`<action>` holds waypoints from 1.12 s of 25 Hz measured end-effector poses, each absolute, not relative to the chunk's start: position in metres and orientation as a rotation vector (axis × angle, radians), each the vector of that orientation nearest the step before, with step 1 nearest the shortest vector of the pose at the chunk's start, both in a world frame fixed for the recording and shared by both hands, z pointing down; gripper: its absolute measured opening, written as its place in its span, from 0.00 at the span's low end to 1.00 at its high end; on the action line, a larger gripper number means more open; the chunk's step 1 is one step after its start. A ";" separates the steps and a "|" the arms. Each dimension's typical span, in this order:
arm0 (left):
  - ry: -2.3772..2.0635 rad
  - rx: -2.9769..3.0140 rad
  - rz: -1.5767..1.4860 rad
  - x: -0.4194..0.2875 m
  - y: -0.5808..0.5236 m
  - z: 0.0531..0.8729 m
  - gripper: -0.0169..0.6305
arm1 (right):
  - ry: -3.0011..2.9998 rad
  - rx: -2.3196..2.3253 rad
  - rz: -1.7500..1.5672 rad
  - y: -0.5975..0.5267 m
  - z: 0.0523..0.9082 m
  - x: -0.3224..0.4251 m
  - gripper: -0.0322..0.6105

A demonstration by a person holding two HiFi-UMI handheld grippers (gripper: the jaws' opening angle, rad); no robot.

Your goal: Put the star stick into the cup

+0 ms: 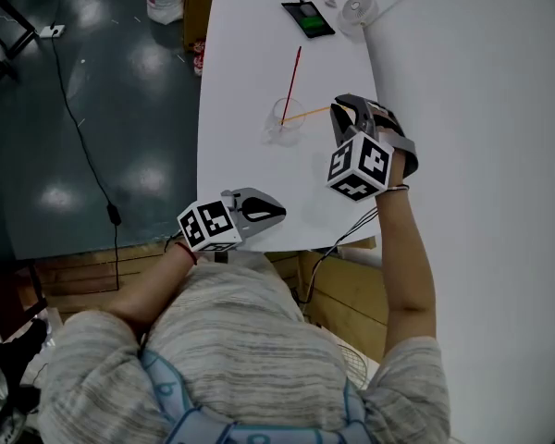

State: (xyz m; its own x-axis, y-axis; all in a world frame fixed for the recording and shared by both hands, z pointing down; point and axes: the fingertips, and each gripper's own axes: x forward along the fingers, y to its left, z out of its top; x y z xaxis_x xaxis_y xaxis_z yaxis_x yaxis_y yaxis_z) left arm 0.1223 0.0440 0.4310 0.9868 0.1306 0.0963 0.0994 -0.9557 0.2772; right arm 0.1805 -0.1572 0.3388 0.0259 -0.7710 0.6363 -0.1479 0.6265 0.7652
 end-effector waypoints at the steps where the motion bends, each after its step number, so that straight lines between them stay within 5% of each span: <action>1: 0.167 2.857 0.166 0.122 0.044 0.431 0.05 | -1.563 0.886 -0.543 -0.153 0.332 0.181 0.09; 13: 0.159 2.835 0.139 0.126 0.035 0.418 0.05 | -2.353 1.642 0.032 -0.091 0.315 0.190 0.08; 28: 0.185 2.873 0.184 0.123 0.039 0.413 0.05 | -2.612 1.706 0.541 -0.027 0.384 0.150 0.08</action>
State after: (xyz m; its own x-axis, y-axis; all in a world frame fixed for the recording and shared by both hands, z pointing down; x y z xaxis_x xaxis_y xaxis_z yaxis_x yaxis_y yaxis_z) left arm 0.1230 0.0394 0.4135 0.9839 0.1417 0.1086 0.1093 -0.9592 0.2606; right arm 0.1496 -0.0274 0.3838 -0.4190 -0.8931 0.1636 -0.8847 0.3610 -0.2950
